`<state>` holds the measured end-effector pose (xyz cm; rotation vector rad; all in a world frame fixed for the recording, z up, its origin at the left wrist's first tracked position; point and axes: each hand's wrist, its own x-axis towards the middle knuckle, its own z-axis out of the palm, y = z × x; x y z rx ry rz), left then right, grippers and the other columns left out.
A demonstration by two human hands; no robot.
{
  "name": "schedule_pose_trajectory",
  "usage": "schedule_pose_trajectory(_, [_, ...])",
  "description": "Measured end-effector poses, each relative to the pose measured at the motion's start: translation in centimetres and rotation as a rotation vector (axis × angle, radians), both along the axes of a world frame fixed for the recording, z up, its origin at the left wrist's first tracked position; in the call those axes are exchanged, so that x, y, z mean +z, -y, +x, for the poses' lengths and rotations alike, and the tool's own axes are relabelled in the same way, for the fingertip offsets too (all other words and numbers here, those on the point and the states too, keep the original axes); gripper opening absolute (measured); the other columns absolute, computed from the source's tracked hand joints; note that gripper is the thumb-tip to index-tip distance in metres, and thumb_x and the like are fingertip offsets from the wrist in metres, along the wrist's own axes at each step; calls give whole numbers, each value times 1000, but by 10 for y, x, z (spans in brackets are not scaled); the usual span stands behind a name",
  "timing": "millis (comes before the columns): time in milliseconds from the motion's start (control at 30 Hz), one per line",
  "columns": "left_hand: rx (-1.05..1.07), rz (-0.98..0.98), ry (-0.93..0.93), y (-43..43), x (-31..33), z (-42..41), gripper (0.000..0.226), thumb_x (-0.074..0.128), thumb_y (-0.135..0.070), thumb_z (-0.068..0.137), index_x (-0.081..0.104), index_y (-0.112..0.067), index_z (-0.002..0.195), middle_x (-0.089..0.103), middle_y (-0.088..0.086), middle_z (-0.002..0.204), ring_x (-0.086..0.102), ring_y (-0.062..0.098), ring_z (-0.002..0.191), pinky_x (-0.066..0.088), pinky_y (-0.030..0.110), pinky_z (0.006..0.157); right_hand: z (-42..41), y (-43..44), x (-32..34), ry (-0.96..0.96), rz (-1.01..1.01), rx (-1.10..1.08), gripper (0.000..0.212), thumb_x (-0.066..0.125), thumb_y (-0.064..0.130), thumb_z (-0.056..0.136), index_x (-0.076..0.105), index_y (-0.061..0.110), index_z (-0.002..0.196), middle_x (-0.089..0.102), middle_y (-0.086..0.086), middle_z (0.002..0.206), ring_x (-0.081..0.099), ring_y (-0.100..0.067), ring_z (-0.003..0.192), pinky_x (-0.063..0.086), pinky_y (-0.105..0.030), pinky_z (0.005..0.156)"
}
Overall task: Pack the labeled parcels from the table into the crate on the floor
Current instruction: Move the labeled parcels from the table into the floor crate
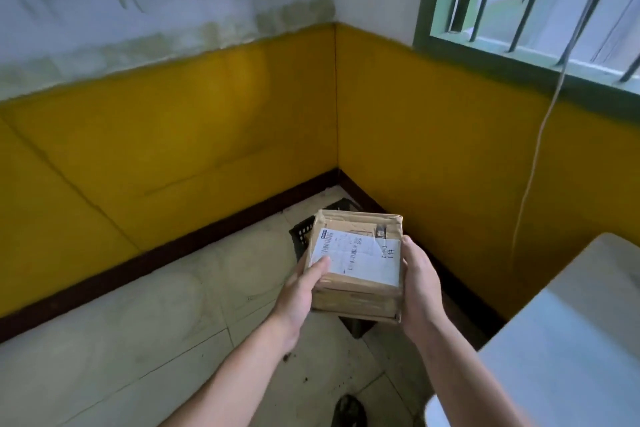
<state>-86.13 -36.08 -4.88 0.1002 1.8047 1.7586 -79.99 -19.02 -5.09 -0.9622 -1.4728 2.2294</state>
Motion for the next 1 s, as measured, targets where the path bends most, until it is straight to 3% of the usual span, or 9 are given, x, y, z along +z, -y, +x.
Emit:
schedule_pose_trajectory(233, [-34,-55,71,-30,-9,-115,51,65,-51,76,62,-37,125,72,-9,118,64,16,114,44,43,107,-101,-21,-10,141,-51,43,41,35,58,98,71,40,102,75,6,105,70,-15,100,55,-49,90])
schedule_pose_trajectory(367, [-137,-109,72,-55,-27,-179,46,61,-47,77,61,-42,123,71,-17,115,65,5,108,47,27,93,-144,-40,-20,226,0,87,37,39,70,90,58,57,119,66,22,119,62,-4,109,46,-31,84])
schedule_pose_trajectory(433, [-222,-144,88,-70,-44,-211,40,60,-47,80,60,-47,120,71,-18,115,65,4,108,46,23,88,-165,-48,-35,251,6,84,36,53,58,89,49,61,125,66,29,113,63,1,104,46,-24,79])
schedule_pose_trajectory(533, [-319,-191,93,-91,-81,-258,43,59,-42,89,56,-40,131,63,-6,128,60,11,115,46,28,95,-195,-57,-69,336,0,8,54,63,22,89,43,50,131,70,30,97,67,8,88,50,-15,65])
schedule_pose_trajectory(633, [-427,-239,126,-105,-113,-304,43,61,-35,94,54,-35,137,54,-5,136,55,11,119,43,31,101,-226,-58,-92,457,-47,-122,62,67,14,87,41,39,138,74,21,94,71,-1,87,54,-22,69])
schedule_pose_trajectory(800, [-544,-324,262,-122,-159,-359,37,61,-31,96,55,-42,130,68,-23,114,61,-2,107,43,20,86,-274,-63,-122,611,-101,-282,76,74,19,85,33,28,147,70,2,113,69,-18,99,57,-46,87])
schedule_pose_trajectory(867, [-558,-357,289,-131,-180,-372,33,62,-25,95,58,-41,124,71,-25,106,63,-6,101,45,14,81,-286,-65,-142,641,-134,-317,68,72,20,87,38,26,145,70,1,114,68,-18,99,56,-42,87])
schedule_pose_trajectory(933, [-574,-393,303,-139,-205,-380,33,62,-16,95,59,-44,113,71,-27,99,64,-14,90,44,4,70,-294,-65,-166,668,-167,-331,54,68,21,90,46,28,139,71,4,112,68,-14,97,53,-28,76])
schedule_pose_trajectory(1000, [-600,-423,308,-148,-231,-386,37,60,-12,95,57,-45,112,66,-27,105,61,-18,89,43,0,66,-299,-65,-195,686,-205,-361,49,64,17,93,47,28,138,69,3,116,67,-15,102,54,-30,80])
